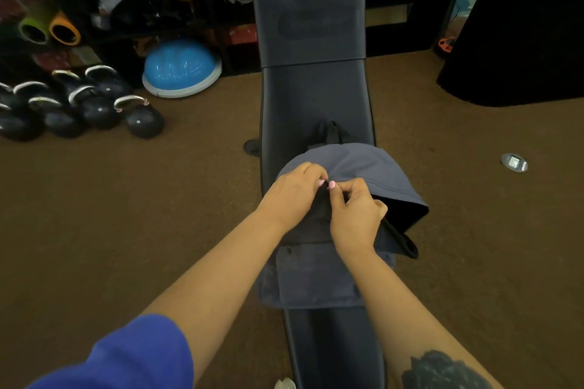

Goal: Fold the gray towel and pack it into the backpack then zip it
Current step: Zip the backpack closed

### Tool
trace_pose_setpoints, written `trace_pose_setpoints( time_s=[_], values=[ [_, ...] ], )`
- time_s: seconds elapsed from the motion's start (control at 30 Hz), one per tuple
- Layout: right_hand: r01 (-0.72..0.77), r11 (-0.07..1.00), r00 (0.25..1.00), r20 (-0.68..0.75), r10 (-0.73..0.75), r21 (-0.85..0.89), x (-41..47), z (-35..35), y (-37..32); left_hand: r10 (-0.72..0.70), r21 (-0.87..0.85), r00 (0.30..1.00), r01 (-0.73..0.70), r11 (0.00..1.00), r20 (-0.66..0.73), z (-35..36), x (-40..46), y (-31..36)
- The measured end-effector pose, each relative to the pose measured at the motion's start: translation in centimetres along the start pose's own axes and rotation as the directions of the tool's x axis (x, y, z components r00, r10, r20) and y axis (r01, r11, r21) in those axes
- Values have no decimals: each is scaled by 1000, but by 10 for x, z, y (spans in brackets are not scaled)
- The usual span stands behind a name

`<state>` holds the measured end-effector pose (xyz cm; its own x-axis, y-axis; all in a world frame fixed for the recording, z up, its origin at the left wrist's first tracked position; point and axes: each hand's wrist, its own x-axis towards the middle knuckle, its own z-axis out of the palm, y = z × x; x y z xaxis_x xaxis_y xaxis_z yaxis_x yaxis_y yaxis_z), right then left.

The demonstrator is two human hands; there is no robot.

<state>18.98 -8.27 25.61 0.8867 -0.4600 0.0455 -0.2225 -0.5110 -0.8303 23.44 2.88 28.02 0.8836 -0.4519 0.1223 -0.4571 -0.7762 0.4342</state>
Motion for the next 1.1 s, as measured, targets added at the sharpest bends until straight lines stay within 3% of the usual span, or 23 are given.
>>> trace_pose_setpoints(
  time_s=[0.17,0.4,0.73,0.87,1.1],
  values=[
    [-26,999,999,-39,25,-30,5,-9,0,-48,4,999,48,999,25,-2,-3,4],
    [-112,993,988,-106,114,31,20,-23,9,89,131,996,-92,987,27,-2,-6,-3],
    [-293,947,935,-166,313,134,48,-51,43,116,182,993,-115,977,6,-6,-6,-12],
    [-390,901,899,-135,417,189,57,-59,63,129,208,991,-121,971,-26,-6,-5,-19],
    [-401,820,890,-37,454,409,61,-66,72,93,267,994,-74,961,-59,-4,8,7]
  ],
)
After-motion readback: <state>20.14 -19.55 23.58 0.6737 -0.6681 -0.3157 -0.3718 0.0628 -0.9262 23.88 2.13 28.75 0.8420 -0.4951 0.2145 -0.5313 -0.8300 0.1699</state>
